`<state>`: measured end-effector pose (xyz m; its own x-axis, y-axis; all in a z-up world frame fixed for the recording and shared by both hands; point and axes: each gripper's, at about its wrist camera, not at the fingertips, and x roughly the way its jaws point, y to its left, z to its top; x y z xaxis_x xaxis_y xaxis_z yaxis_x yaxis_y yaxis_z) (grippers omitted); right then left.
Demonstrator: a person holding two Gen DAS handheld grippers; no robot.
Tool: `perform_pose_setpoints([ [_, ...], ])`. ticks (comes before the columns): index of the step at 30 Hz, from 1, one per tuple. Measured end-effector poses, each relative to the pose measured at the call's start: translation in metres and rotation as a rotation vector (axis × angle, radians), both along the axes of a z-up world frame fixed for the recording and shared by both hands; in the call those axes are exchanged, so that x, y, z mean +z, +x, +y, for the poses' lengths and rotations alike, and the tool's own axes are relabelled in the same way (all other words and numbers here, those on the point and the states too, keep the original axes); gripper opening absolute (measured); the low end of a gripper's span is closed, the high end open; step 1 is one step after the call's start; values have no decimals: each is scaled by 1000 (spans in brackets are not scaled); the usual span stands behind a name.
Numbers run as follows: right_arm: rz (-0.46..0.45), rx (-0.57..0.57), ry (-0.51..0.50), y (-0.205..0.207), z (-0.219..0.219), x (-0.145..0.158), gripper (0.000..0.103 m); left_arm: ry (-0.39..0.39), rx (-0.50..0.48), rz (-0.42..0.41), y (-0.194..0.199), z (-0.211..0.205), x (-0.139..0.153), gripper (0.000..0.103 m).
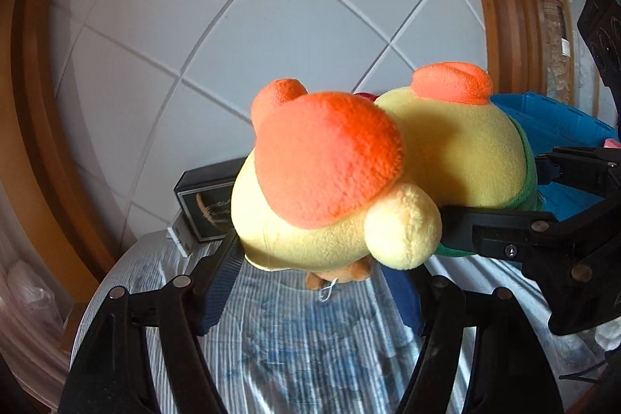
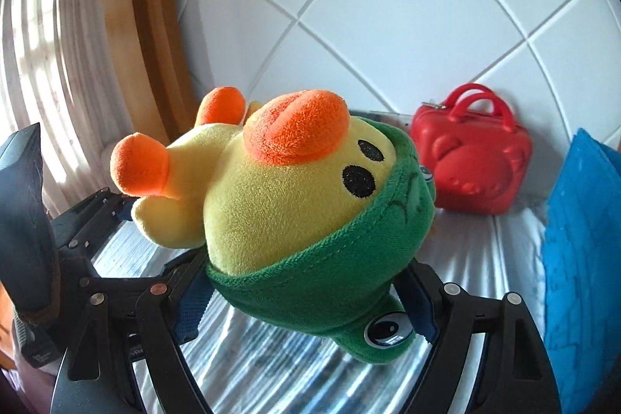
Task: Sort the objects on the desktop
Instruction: 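Carry the duck plush into the blue crate and release it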
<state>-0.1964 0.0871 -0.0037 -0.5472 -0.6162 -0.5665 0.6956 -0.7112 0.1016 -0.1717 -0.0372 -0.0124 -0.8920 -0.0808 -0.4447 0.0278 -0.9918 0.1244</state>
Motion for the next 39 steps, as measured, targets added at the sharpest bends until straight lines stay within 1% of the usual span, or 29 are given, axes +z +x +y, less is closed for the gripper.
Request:
perform_pose_setpoints([
  [5, 69, -84, -24, 13, 79, 27, 84, -16, -91, 51, 1, 77, 27, 69],
  [10, 112, -186, -50, 17, 171, 47, 84, -38, -189, 100, -4, 172, 50, 69],
  [14, 136, -277, -63, 15, 251, 57, 84, -38, -270, 110, -14, 251, 63, 71],
  [16, 142, -316, -69, 10, 284, 60, 84, -44, -305, 107, -20, 285, 67, 71],
  [19, 135, -372, -77, 1, 337, 61, 84, -58, -357, 98, -29, 339, 71, 71],
  [23, 104, -437, -94, -16, 407, 58, 84, -75, -418, 51, -51, 408, 66, 71],
  [25, 81, -463, -106, -24, 433, 54, 84, -96, -438, 17, -65, 436, 63, 71],
  [27, 54, -486, -121, -31, 459, 51, 84, -112, -446, -24, -77, 455, 59, 71],
  [29, 22, -499, -134, -36, 484, 46, 84, -122, -451, -77, -90, 470, 56, 71],
  [32, -33, -513, -134, -52, 505, 35, 86, -116, -454, -185, -111, 487, 46, 71],
  [34, -59, -520, -125, -49, 511, 28, 92, -106, -451, -263, -120, 496, 38, 71],
  [37, -104, -526, -127, -64, 521, 16, 92, -104, -428, -324, -127, 499, 27, 71],
  [39, -108, -530, -129, -62, 523, 13, 94, -109, -414, -338, -128, 501, 25, 71],
])
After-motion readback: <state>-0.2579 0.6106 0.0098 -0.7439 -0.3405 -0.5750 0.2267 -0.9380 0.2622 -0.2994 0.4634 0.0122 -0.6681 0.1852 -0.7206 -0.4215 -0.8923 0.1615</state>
